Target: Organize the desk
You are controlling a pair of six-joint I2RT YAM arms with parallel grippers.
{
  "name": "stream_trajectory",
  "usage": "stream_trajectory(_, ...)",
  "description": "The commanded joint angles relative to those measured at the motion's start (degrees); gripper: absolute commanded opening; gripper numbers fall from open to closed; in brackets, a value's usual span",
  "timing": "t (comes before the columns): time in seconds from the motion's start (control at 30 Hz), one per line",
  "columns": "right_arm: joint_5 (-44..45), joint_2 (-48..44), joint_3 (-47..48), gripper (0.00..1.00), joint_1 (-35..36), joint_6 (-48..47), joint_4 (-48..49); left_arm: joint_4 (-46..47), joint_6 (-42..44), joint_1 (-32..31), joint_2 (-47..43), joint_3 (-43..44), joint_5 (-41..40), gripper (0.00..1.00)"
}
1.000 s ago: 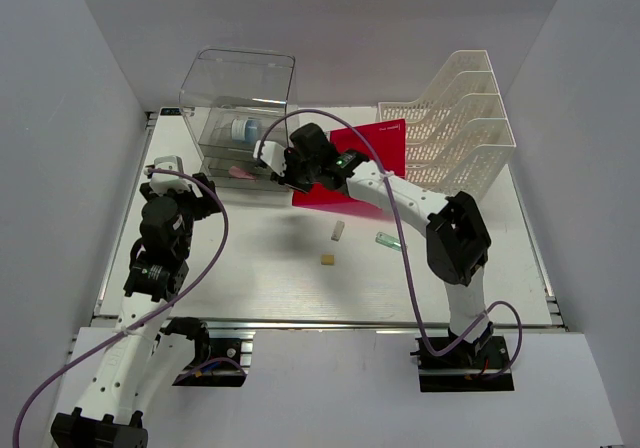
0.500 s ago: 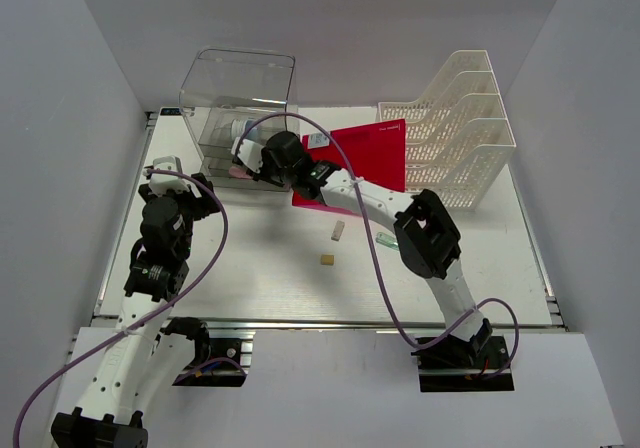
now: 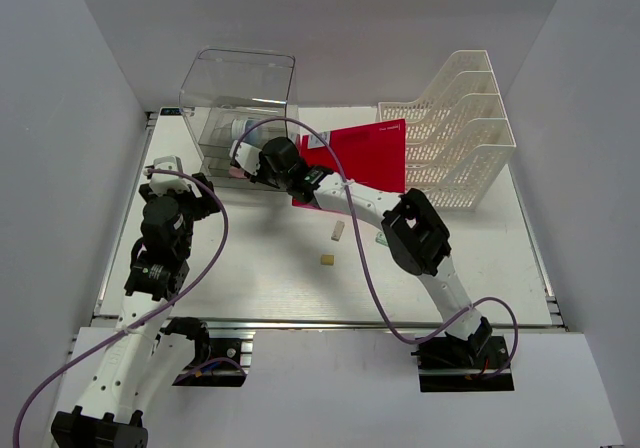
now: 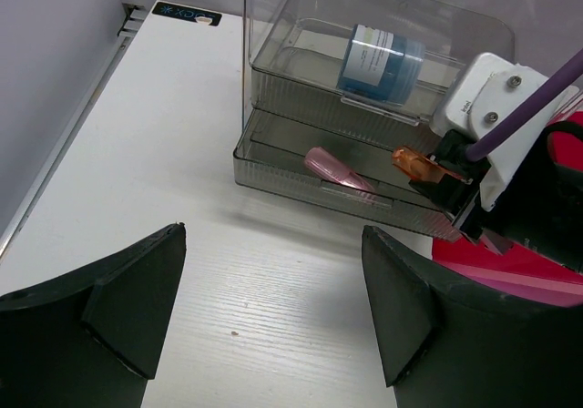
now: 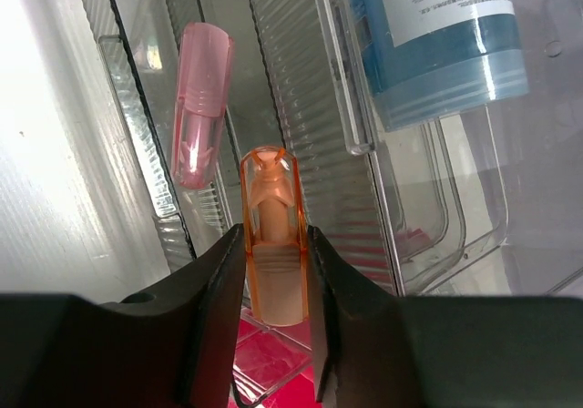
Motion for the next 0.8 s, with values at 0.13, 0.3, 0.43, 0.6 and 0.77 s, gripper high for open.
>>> stream_trajectory(0.13, -1.44, -4.2, 0.53, 0.38, -0.06, 0.7, 0.57, 0.35, 0.05, -0.16, -0.18, -0.4, -0.43, 0.88)
stream_trajectory(0.3, -3.64, -8.77, -0.34, 0.37, 0.11, 2.99, -1.62, 0.18, -0.04, -0.16, 0.61, -0.23, 0.27, 0.88)
stream_trajectory(0.43, -5.04, -11.67, -3.33, 0.4, 0.2, 4.13, -2.51, 0.26, 0.05, -0.16, 0.52, -0.4, 0.01, 0.88)
stream_trajectory(0.6, -4.08, -13.0, -6.06, 0.5, 0.11, 3.17, -1.29, 0.44, 0.05, -0.16, 0.61, -0.49, 0.01, 0.88)
stream_trajectory(0.77, -1.27, -9.75, -5.27, 0.46, 0.02, 1.94, 1.35, 0.27, 0.05, -0.16, 0.79, -0.67, -0.08, 0.88)
